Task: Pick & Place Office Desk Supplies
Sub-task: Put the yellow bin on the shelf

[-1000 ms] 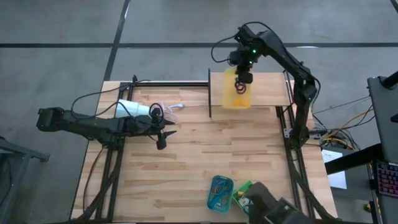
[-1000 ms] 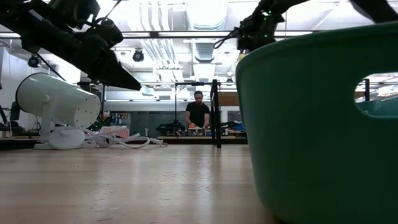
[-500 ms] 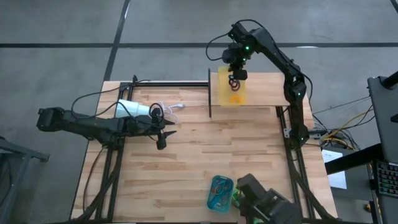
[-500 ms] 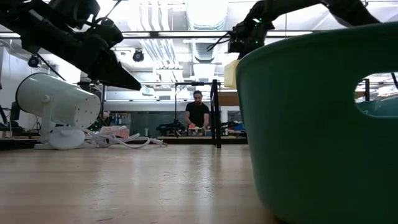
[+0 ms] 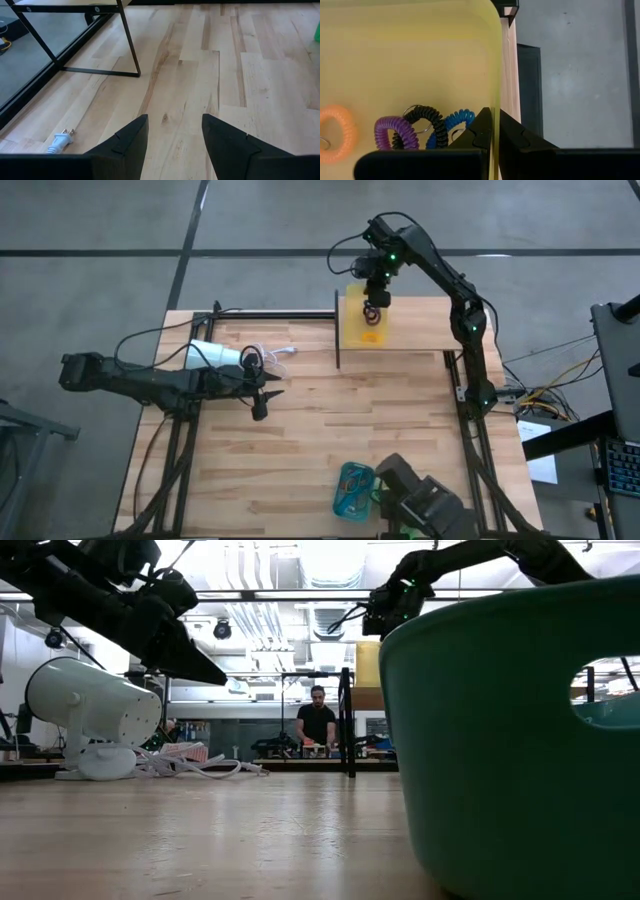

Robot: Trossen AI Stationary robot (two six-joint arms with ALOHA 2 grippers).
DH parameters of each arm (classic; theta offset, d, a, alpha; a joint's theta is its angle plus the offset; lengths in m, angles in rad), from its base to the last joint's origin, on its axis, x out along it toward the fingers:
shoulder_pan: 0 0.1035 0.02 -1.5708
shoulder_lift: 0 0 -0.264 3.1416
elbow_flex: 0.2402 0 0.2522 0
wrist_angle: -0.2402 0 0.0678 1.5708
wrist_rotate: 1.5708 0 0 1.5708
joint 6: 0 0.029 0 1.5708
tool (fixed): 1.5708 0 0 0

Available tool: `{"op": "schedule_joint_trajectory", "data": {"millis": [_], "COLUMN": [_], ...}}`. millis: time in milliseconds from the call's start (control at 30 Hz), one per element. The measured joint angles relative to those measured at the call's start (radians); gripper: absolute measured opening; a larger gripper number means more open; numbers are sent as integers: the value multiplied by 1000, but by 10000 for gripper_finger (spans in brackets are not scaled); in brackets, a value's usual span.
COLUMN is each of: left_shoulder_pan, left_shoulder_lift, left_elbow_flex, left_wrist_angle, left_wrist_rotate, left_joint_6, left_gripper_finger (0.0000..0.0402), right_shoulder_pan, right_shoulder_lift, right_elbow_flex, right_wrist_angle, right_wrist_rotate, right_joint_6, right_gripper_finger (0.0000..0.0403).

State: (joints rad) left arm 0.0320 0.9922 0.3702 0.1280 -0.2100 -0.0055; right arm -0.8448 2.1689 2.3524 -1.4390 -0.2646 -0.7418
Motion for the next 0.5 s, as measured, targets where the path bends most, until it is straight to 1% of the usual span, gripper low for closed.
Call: {"op": "schedule_joint_trajectory", "data": {"millis": [500], "left_shoulder_pan": [0], "left_shoulder_lift": [0], "left_elbow_flex": [0], "left_wrist_angle": [0], "left_wrist_rotate": [0], "left_joint_6": [0], "left_gripper_finger": [190], "right_shoulder_pan": [0], "right_shoulder_lift": [0], "right_elbow_flex": [0], "right_wrist_angle": [46], "right_wrist_rotate": [2], "right_joint_6": [-2], "right_gripper_finger": [8]}}
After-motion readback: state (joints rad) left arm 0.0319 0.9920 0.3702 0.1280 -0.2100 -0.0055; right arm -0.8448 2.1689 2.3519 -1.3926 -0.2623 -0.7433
